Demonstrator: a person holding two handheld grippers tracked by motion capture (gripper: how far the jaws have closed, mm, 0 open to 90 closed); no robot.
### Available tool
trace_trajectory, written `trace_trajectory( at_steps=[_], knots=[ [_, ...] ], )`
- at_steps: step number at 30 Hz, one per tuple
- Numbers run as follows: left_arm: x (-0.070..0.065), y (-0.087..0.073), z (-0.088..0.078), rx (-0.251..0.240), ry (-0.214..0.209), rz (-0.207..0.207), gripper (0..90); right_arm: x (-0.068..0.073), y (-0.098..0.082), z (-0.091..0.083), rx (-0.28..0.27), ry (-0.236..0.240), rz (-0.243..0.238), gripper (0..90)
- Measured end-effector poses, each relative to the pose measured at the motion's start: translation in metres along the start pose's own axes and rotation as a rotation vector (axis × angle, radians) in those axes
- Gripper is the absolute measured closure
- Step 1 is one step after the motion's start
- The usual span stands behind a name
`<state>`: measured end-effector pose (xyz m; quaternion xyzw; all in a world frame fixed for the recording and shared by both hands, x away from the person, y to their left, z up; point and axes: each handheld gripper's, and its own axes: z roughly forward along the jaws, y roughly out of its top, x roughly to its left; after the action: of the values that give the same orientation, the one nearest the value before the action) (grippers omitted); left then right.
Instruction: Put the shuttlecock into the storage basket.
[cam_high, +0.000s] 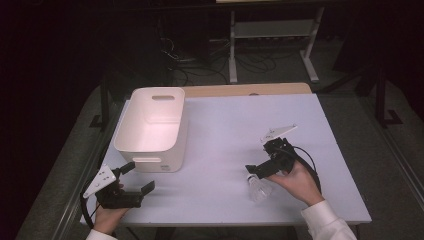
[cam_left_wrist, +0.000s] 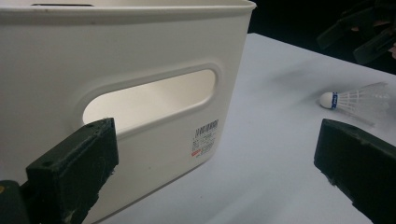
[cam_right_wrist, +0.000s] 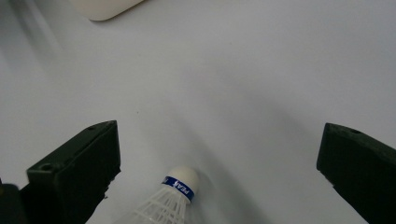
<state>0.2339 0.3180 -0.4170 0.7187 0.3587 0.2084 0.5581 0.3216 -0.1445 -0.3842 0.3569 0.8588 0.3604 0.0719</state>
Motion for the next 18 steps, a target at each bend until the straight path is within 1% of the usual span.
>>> trace_trajectory(
  at_steps=[1,3,6,8,9,10,12,17,18],
  knots=[
    [0.0,0.0,0.0,0.002,0.0,0.0,0.0,0.002,0.001,0.004,0.016,0.007,0.01,0.0],
    [0.0,0.0,0.0,0.003,0.0,-0.002,0.0,0.002,0.0,0.005,0.02,0.01,0.008,0.0],
    [0.001,0.0,0.0,0.007,-0.003,0.008,0.0,0.002,0.0,0.011,0.054,0.012,0.014,0.0],
    [0.001,0.0,0.0,0.007,-0.004,0.008,0.0,0.002,0.0,0.014,0.072,0.015,0.033,0.0],
    [0.0,0.0,0.0,-0.004,-0.004,-0.004,0.0,0.001,0.0,0.016,0.084,0.017,0.039,0.0],
    [0.0,0.0,0.0,0.0,-0.004,0.001,0.0,0.001,0.0,0.017,0.094,0.021,0.049,0.0],
    [0.001,0.0,-0.001,0.009,-0.004,0.009,0.0,0.001,0.0,0.02,0.107,0.02,0.049,0.0],
    [0.001,0.0,-0.001,0.009,-0.005,0.009,0.0,0.001,-0.001,0.023,0.126,0.018,0.049,0.0],
    [0.001,0.0,-0.001,0.008,-0.005,0.009,0.0,0.002,-0.002,0.023,0.13,0.021,0.055,0.0]
  ],
)
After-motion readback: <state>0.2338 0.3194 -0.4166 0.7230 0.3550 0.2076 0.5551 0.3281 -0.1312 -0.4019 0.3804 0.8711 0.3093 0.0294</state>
